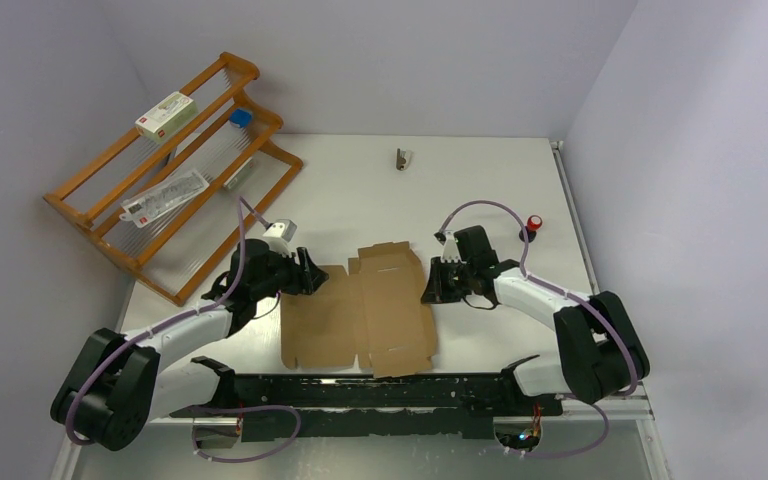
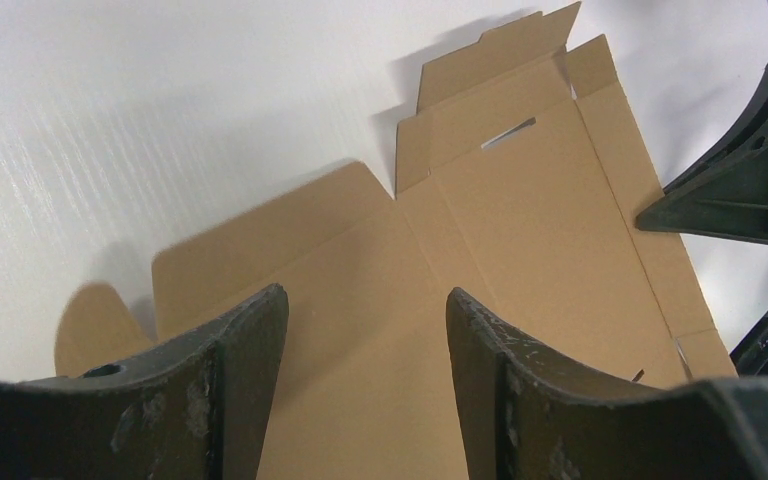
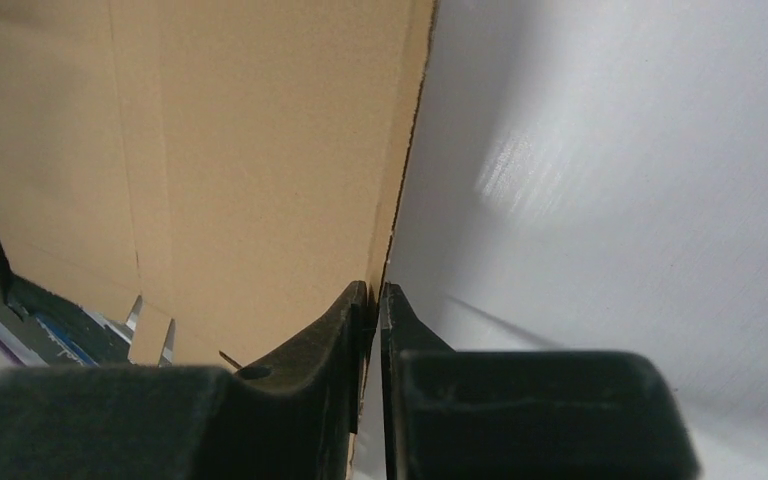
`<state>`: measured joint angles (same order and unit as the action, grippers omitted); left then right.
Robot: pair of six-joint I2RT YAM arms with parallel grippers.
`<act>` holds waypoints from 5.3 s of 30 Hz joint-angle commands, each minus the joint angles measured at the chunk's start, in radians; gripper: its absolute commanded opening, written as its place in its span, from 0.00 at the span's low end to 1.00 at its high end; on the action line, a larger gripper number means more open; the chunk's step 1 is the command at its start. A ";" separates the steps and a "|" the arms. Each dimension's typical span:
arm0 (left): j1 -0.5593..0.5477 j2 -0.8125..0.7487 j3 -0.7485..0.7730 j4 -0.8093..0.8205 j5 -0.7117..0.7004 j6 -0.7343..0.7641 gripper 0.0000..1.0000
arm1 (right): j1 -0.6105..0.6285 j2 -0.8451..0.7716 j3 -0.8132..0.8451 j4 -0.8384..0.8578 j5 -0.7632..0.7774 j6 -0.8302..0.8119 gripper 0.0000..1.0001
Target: Fold the paper box
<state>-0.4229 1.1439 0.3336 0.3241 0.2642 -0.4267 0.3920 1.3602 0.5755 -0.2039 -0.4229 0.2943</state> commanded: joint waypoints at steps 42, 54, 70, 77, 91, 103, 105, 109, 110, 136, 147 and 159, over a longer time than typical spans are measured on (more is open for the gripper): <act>0.289 -0.079 0.047 0.003 -0.081 -0.073 0.70 | 0.586 0.129 0.505 -0.014 0.903 -1.186 0.00; 0.291 0.040 0.023 0.117 0.101 -0.031 0.61 | 0.757 0.059 0.212 0.314 1.024 -1.411 0.00; 0.224 0.022 -0.071 0.253 0.278 -0.077 0.45 | 0.919 0.068 0.007 0.609 1.153 -1.567 0.00; 0.177 -0.078 -0.133 0.260 0.306 -0.085 0.43 | 0.932 0.070 -0.018 0.682 1.172 -1.651 0.00; 0.104 -0.213 -0.205 0.236 0.285 -0.106 0.42 | 0.947 0.111 -0.045 0.765 1.187 -1.696 0.00; 0.007 -0.236 -0.260 0.332 0.201 -0.132 0.43 | 0.963 0.112 -0.052 0.754 1.187 -1.685 0.00; -0.010 -0.237 -0.267 0.349 0.166 -0.125 0.44 | 0.967 0.115 -0.051 0.747 1.185 -1.678 0.00; -0.042 -0.215 -0.271 0.396 0.116 -0.098 0.45 | 0.976 0.129 -0.053 0.748 1.182 -1.675 0.00; -0.050 -0.206 -0.273 0.410 0.107 -0.091 0.46 | 0.978 0.133 -0.051 0.748 1.180 -1.674 0.00; -0.200 -0.094 -0.315 0.651 -0.253 0.053 0.43 | 1.035 0.163 -0.002 0.588 1.118 -1.568 0.00; -0.253 -0.021 -0.311 0.684 -0.359 0.066 0.31 | 1.037 0.165 0.021 0.557 1.087 -1.542 0.00; -0.340 0.054 -0.308 0.655 -0.562 0.044 0.22 | 1.037 0.161 0.019 0.567 1.072 -1.533 0.00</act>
<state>-0.7471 1.1599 0.0254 1.0222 -0.1658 -0.3847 1.4029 1.5116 0.6041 0.4488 0.7628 -1.2625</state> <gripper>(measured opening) 0.246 0.039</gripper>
